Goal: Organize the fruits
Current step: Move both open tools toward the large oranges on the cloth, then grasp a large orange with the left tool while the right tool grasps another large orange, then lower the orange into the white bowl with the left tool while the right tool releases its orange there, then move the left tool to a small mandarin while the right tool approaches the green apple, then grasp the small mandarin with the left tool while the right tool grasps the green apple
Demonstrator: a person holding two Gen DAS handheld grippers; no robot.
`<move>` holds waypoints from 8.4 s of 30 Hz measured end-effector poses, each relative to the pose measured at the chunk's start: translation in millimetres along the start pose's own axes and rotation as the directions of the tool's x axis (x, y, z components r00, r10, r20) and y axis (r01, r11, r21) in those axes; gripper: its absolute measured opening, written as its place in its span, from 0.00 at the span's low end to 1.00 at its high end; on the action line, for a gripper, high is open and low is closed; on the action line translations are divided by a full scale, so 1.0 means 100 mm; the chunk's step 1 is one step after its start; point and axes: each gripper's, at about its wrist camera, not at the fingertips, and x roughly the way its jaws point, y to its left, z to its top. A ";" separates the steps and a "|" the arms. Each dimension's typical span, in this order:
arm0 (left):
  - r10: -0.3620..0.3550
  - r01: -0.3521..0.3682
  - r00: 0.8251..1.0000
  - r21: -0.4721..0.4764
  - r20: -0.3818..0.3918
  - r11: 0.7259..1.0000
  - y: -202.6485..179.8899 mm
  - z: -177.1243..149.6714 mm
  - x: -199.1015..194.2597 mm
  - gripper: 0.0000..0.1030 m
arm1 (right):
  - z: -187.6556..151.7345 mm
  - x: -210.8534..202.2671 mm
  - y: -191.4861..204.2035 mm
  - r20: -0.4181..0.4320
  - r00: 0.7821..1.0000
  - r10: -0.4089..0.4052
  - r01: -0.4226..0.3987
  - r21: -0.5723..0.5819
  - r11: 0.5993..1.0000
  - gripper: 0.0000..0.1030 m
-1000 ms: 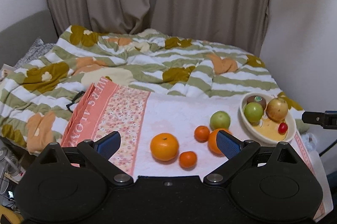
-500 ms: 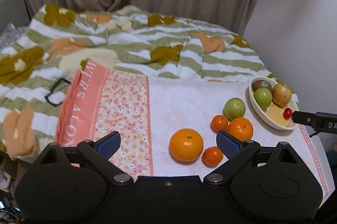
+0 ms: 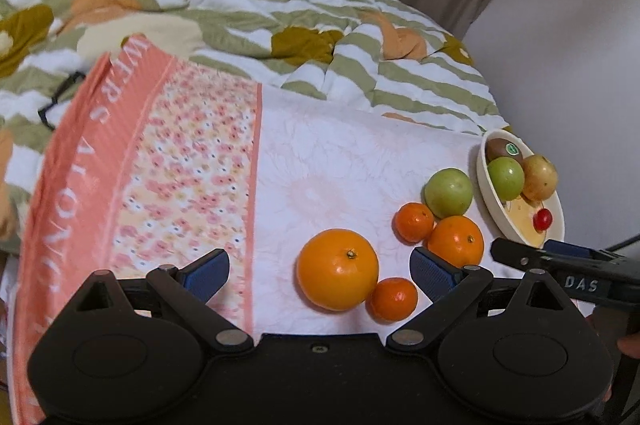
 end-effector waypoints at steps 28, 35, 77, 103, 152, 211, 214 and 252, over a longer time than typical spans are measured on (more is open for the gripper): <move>0.064 -0.070 0.995 -0.080 -0.076 0.994 -0.20 -0.07 0.54 0.62 | 0.11 0.58 0.02 -0.165 0.973 0.162 -0.180 -0.104 0.978 0.86; 0.079 -0.085 0.994 -0.085 -0.074 0.993 -0.11 -0.11 0.47 0.62 | 0.09 0.60 0.05 -0.161 0.973 0.163 -0.181 -0.104 0.978 0.85; -0.098 0.076 0.991 0.215 0.093 0.974 -0.79 -0.47 -0.58 0.61 | -0.69 -1.23 -0.46 0.121 0.992 -0.036 0.021 0.124 0.992 0.72; 0.007 -0.040 0.985 0.185 0.171 0.982 -2.71 -0.31 0.27 0.61 | 0.12 -0.95 -2.27 0.180 0.974 0.138 -0.126 -0.078 0.989 0.72; 0.112 -0.131 0.972 0.077 0.207 0.988 -2.22 -0.25 0.25 0.97 | 0.33 0.11 -2.10 0.010 0.987 0.161 -0.159 -0.098 0.982 0.72; 0.196 -0.250 0.920 0.123 0.341 0.960 -1.10 -0.70 -1.09 0.98 | -0.07 -1.13 -1.15 0.246 0.961 0.123 -0.102 -0.096 0.990 1.00; 0.161 -0.212 0.940 0.146 0.300 0.966 -0.93 -0.60 -1.03 0.98 | -0.02 -1.07 -0.93 0.239 0.966 0.100 -0.082 -0.084 0.993 1.00; 0.090 -0.081 0.994 0.118 -0.066 0.990 -0.73 -0.38 0.48 0.62 | 0.39 0.77 0.08 -0.125 0.973 0.194 -0.221 -0.751 0.623 1.00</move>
